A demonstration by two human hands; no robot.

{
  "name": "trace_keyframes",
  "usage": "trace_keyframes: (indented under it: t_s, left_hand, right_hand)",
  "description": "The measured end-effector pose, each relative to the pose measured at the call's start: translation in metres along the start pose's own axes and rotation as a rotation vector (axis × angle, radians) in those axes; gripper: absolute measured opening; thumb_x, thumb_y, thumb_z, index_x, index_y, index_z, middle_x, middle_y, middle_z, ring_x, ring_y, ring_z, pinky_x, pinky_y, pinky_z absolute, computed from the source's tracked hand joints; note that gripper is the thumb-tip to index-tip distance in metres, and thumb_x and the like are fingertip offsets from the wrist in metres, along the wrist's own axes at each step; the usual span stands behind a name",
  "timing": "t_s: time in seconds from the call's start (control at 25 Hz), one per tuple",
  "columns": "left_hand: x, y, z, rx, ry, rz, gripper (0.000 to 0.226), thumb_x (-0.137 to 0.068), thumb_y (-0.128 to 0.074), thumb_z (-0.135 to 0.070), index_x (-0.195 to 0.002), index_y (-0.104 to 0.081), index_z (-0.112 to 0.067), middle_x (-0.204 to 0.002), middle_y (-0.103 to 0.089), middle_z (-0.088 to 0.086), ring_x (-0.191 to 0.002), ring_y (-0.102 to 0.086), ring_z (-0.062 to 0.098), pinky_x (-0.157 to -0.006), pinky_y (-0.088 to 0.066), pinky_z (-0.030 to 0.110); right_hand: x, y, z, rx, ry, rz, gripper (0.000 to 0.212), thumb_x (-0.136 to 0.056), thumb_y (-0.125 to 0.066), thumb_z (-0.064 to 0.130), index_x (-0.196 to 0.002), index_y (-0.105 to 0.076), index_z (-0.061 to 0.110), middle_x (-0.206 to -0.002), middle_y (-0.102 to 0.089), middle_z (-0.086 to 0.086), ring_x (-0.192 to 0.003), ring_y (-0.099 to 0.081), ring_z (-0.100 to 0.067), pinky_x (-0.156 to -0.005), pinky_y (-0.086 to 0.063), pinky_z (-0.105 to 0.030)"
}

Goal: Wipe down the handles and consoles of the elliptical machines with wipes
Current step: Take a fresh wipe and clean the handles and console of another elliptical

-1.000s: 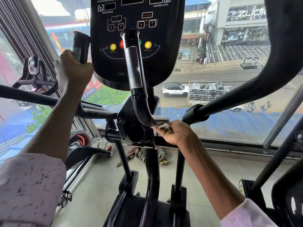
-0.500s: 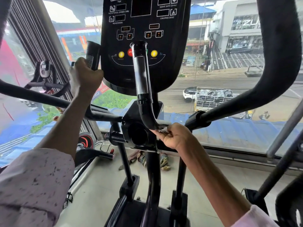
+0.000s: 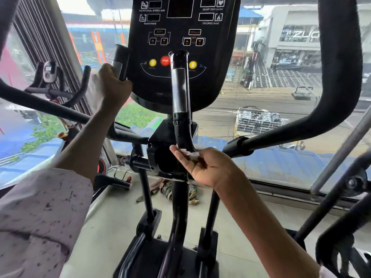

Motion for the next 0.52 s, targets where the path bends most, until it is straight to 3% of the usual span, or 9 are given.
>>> trace_keyframes:
  t_s: [0.2, 0.32, 0.44, 0.52]
  left_hand:
    - [0.005, 0.010, 0.005, -0.044, -0.024, 0.030, 0.030, -0.085, -0.054, -0.008, -0.112, -0.058, 0.003, -0.113, -0.062, 0.025, -0.106, -0.057, 0.040, -0.079, -0.043, 0.038]
    - [-0.005, 0.004, 0.011, -0.016, 0.004, 0.047, 0.032, -0.079, -0.054, -0.016, -0.109, -0.058, -0.007, -0.108, -0.063, 0.018, -0.101, -0.058, 0.037, -0.078, -0.045, 0.038]
    - [-0.011, -0.001, 0.021, 0.053, 0.046, 0.063, 0.038, -0.069, -0.053, -0.023, -0.106, -0.055, -0.014, -0.106, -0.061, 0.012, -0.098, -0.058, 0.034, -0.079, -0.046, 0.040]
    - [-0.010, -0.001, 0.024, 0.066, 0.056, 0.082, 0.035, -0.074, -0.054, -0.021, -0.108, -0.055, -0.017, -0.109, -0.061, 0.013, -0.101, -0.058, 0.036, -0.079, -0.046, 0.041]
  right_hand:
    - [0.011, -0.012, -0.008, -0.067, -0.014, 0.020, 0.034, -0.094, -0.026, -0.018, -0.114, -0.054, -0.021, -0.113, -0.064, -0.038, -0.096, -0.068, -0.046, -0.074, -0.061, -0.045]
    - [0.028, -0.024, -0.001, 0.009, 0.094, 0.053, 0.036, -0.096, -0.025, -0.015, -0.122, -0.047, -0.026, -0.119, -0.062, -0.038, -0.083, -0.070, -0.047, -0.064, -0.063, -0.044]
    - [0.053, -0.029, -0.006, 0.127, 0.167, 0.087, 0.034, -0.098, -0.028, -0.012, -0.123, -0.046, -0.027, -0.113, -0.064, -0.039, -0.076, -0.073, -0.042, -0.067, -0.063, -0.038]
    - [0.062, -0.029, -0.009, 0.310, 0.342, 0.085, 0.030, -0.100, -0.033, -0.007, -0.117, -0.052, -0.023, -0.103, -0.069, -0.036, -0.081, -0.075, -0.036, -0.074, -0.063, -0.035]
Point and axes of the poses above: each hand's wrist, its own x-axis away from the middle knuckle, its own y-axis out of the back of the hand, z = x × y, the point moved 3 cm from there along -x, towards the middle knuckle
